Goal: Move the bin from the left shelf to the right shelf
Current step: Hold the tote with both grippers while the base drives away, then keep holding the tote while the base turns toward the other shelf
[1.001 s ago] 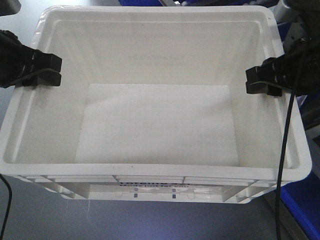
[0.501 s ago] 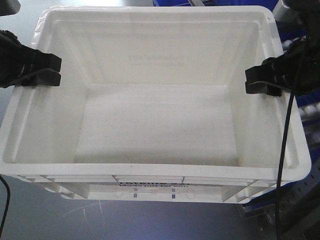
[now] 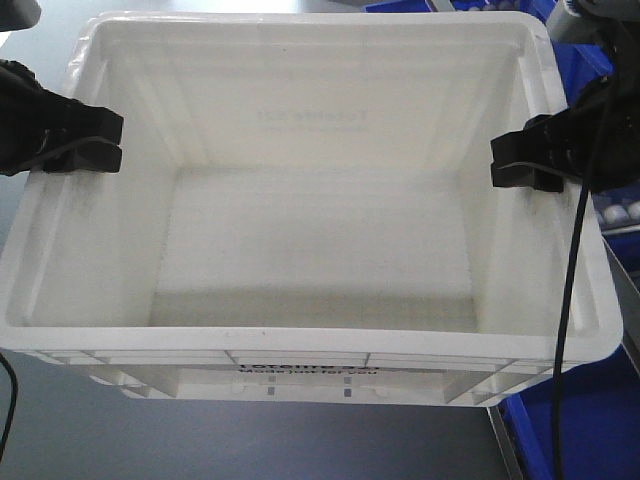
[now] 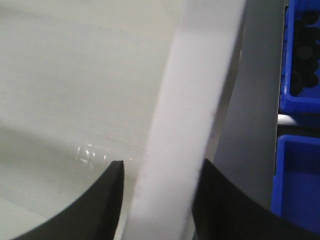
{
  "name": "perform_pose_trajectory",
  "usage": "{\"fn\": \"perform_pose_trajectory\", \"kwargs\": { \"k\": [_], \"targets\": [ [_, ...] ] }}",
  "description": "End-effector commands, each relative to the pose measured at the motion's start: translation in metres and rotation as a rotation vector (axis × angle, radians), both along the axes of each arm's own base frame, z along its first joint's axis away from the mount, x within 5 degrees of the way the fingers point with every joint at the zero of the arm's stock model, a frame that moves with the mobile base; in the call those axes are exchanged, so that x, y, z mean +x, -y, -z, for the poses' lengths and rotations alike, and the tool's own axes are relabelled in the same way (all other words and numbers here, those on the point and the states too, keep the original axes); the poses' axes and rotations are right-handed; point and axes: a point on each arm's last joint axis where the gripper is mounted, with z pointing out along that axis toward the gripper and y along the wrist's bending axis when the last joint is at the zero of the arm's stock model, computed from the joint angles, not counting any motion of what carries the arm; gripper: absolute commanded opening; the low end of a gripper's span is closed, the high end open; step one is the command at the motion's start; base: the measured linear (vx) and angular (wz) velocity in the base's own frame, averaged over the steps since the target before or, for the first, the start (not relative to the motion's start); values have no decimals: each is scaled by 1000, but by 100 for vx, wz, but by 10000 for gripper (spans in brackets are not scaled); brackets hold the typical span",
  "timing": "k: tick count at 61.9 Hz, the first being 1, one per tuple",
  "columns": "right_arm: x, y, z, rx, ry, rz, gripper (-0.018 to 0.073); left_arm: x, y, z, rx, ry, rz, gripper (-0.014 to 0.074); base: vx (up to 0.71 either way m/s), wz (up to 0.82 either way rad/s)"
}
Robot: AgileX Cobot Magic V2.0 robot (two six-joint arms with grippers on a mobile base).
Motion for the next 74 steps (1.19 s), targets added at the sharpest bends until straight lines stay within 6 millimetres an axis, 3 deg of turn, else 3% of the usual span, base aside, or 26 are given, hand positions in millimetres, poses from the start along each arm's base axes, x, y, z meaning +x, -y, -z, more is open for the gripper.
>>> {"fn": "perform_pose_trajectory", "kwargs": {
  "k": [1, 74],
  "targets": [
    [1, 4, -23, 0, 160, 18, -4, -9, 3, -31, -60, 162, 28, -4, 48, 11],
    [1, 4, -23, 0, 157, 18, -4, -9, 3, -31, -60, 163, 28, -4, 49, 12]
  ]
}}
